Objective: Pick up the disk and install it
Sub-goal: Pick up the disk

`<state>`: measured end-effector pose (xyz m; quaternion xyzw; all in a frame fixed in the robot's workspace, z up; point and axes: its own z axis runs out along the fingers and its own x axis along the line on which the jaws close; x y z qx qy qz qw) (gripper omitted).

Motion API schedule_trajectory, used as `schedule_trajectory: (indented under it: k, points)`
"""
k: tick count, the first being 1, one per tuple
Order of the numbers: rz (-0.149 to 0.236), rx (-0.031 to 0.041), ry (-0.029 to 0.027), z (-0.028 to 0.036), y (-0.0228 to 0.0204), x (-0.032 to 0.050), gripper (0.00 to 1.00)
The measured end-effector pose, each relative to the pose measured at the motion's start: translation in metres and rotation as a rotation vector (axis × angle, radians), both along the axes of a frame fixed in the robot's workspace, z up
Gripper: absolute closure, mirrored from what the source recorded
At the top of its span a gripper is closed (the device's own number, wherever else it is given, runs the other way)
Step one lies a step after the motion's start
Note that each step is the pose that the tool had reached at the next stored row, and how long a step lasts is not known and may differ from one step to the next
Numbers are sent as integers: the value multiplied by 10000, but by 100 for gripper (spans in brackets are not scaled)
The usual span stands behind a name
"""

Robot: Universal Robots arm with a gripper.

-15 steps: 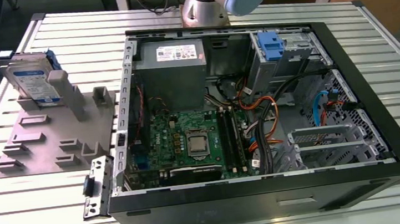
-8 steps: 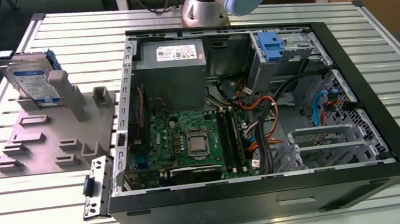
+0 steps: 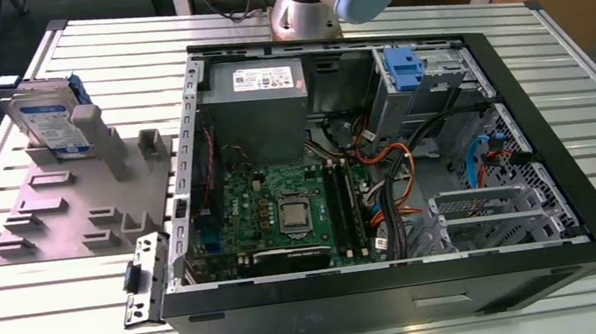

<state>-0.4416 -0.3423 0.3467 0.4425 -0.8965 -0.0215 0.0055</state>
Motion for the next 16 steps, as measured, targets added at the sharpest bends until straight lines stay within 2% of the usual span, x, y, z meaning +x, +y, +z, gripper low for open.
schedule_trajectory:
  k: [8, 10, 16]
  points:
    - [77, 0, 0, 0, 0, 0, 89]
    - [282, 1, -1, -1, 0, 0, 89]
    - [1223, 0, 0, 0, 0, 0, 89]
